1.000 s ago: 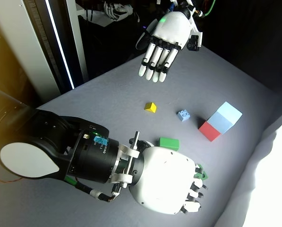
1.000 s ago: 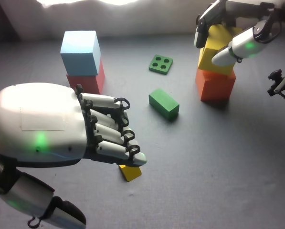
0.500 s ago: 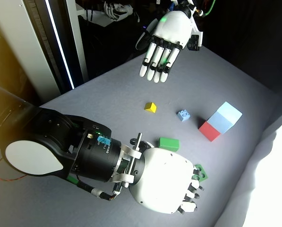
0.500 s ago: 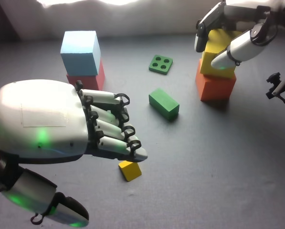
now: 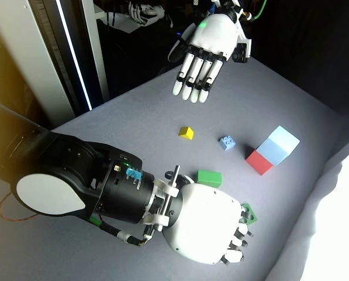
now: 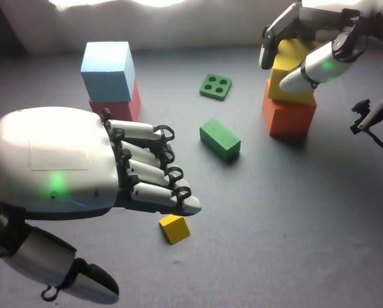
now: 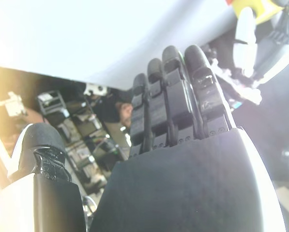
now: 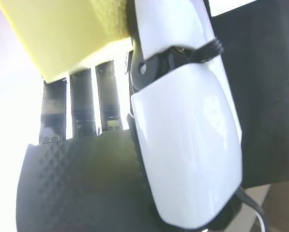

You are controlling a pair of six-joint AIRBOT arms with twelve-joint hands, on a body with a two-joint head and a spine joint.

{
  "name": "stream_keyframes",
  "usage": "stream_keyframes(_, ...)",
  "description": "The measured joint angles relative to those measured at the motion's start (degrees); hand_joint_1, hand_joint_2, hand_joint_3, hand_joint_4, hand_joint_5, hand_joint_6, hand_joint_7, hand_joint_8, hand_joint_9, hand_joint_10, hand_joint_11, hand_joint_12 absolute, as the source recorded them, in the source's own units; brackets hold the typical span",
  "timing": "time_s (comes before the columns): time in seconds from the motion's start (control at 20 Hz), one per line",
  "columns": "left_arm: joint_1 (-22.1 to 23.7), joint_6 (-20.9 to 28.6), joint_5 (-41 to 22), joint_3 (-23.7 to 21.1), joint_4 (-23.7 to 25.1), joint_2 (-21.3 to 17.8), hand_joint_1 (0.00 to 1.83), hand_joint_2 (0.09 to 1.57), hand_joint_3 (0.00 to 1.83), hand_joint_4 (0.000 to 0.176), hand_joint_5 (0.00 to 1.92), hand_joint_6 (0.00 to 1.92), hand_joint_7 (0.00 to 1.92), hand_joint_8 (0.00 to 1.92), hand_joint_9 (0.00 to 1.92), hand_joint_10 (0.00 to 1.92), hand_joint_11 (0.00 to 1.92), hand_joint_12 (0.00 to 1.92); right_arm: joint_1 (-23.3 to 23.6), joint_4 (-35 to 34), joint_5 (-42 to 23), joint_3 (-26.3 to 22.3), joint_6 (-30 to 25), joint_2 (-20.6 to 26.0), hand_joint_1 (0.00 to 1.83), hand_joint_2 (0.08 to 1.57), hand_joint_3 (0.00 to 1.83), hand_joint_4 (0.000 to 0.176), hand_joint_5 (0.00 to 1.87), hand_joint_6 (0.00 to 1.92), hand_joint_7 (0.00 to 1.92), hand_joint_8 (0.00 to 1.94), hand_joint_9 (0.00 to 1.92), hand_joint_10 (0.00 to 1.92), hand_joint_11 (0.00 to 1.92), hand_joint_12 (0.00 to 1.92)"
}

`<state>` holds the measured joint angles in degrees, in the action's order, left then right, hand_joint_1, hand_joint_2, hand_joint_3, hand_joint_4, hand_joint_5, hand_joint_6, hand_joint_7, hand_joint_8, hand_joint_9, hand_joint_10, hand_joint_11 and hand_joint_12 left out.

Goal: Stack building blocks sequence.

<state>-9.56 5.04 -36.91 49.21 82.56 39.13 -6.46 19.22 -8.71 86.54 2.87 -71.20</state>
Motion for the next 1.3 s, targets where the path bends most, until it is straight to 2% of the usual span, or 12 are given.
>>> stream_keyframes(0.15,0.0,0.0,0.0,0.0,-0.07,0.0,0.27,1.13,0.01,0.0,0.32,0.01,0.4,0.01,0.41,0.01,0.03,0.82,-0.2,-0.04,-0.17,0.63,-0.04,-0.02,1.35,1.19,0.0,0.0,0.83,1.04,0.88,1.3,0.68,1.55,0.23,1.86)
stream_keyframes(0.2,0.0,0.0,0.02,0.0,-0.07,0.0,0.3,1.12,0.0,0.0,0.34,0.01,0.42,0.02,0.44,0.02,0.04,0.83,-0.2,-0.07,-0.15,0.76,-0.04,-0.02,1.23,1.19,0.0,0.0,0.83,1.06,0.85,1.39,0.59,1.51,0.19,1.9)
stream_keyframes(0.3,0.0,0.0,0.0,0.0,-0.11,0.0,0.36,1.12,0.0,0.0,0.36,0.02,0.45,0.02,0.47,0.02,0.07,0.84,-0.22,-0.04,-0.22,0.85,0.22,-0.02,1.21,1.2,0.0,0.0,0.83,1.07,0.85,1.41,0.54,1.49,0.02,1.92)
stream_keyframes(0.55,0.02,0.0,0.02,0.0,-0.11,0.0,0.36,1.12,0.0,0.0,0.36,0.01,0.46,0.02,0.47,0.02,0.07,0.84,-0.63,-0.17,-0.85,1.33,0.15,-0.24,1.2,1.2,0.0,0.0,0.82,1.08,0.85,1.41,0.54,1.49,0.01,1.92)
stream_keyframes(0.6,0.0,0.0,0.02,0.0,-0.11,0.0,0.32,1.13,0.0,0.0,0.34,0.0,0.44,0.01,0.46,0.02,0.07,0.84,-0.63,-0.17,-0.85,1.31,0.13,-0.26,1.32,1.2,0.0,0.0,0.79,1.12,0.9,1.3,0.63,1.53,0.0,1.86)
stream_keyframes(0.65,0.07,0.02,0.02,0.0,-0.09,0.0,0.37,1.12,0.0,0.0,0.37,0.01,0.45,0.01,0.47,0.02,0.08,0.84,-0.63,-0.17,-0.85,1.31,0.13,-0.26,1.1,1.19,0.0,0.0,0.51,0.65,0.59,0.63,0.44,0.93,0.1,1.62)
stream_keyframes(0.7,0.07,0.02,0.04,0.0,-0.13,0.0,0.35,1.14,0.01,0.0,0.35,0.01,0.45,0.01,0.48,0.02,0.08,0.84,-0.66,-0.2,-0.87,1.33,0.13,-0.24,0.74,1.1,0.0,0.0,0.27,0.27,0.34,0.22,0.2,0.5,0.02,1.27)
stream_keyframes(0.75,0.07,0.02,0.04,0.0,-0.13,0.0,0.32,1.16,0.0,0.0,0.32,0.0,0.43,0.0,0.47,0.01,0.04,0.86,-0.85,-0.11,-0.57,1.33,0.28,-0.26,0.55,1.1,0.0,0.0,0.18,0.1,0.22,0.06,0.11,0.27,0.0,0.95)
stream_keyframes(0.85,0.07,0.02,0.02,0.0,-0.11,0.0,0.36,1.14,0.0,0.0,0.37,0.0,0.5,0.0,0.53,0.0,0.09,0.85,-1.88,-0.13,0.72,1.31,0.26,-0.44,0.33,1.11,0.01,0.0,0.06,0.01,0.06,0.0,0.01,0.08,0.0,0.46)
stream_keyframes(0.9,0.07,0.02,0.07,0.0,-0.11,0.0,0.34,1.15,0.0,0.0,0.35,0.0,0.48,0.0,0.5,0.0,0.05,0.85,-1.86,0.07,1.25,1.33,0.35,-0.44,0.37,1.09,0.0,0.0,0.02,0.0,0.02,0.0,0.0,0.02,0.0,0.25)
stream_keyframes(1.2,-0.02,0.44,0.11,0.0,-0.5,0.0,0.29,1.17,0.01,0.0,0.3,0.0,0.46,0.0,0.5,0.0,0.03,0.85,-1.88,0.02,1.73,1.31,0.33,-0.44,0.33,1.01,0.0,0.0,0.0,0.0,0.0,0.0,0.0,0.0,0.0,0.03)
stream_keyframes(1.3,-0.02,0.46,0.11,0.0,-0.66,0.0,0.36,1.15,0.0,0.0,0.33,0.0,0.53,0.01,0.56,0.01,0.05,0.88,-1.88,0.02,1.73,1.31,0.33,-0.44,0.34,0.99,0.0,0.0,0.0,0.0,0.0,0.0,0.0,0.0,0.0,0.0)
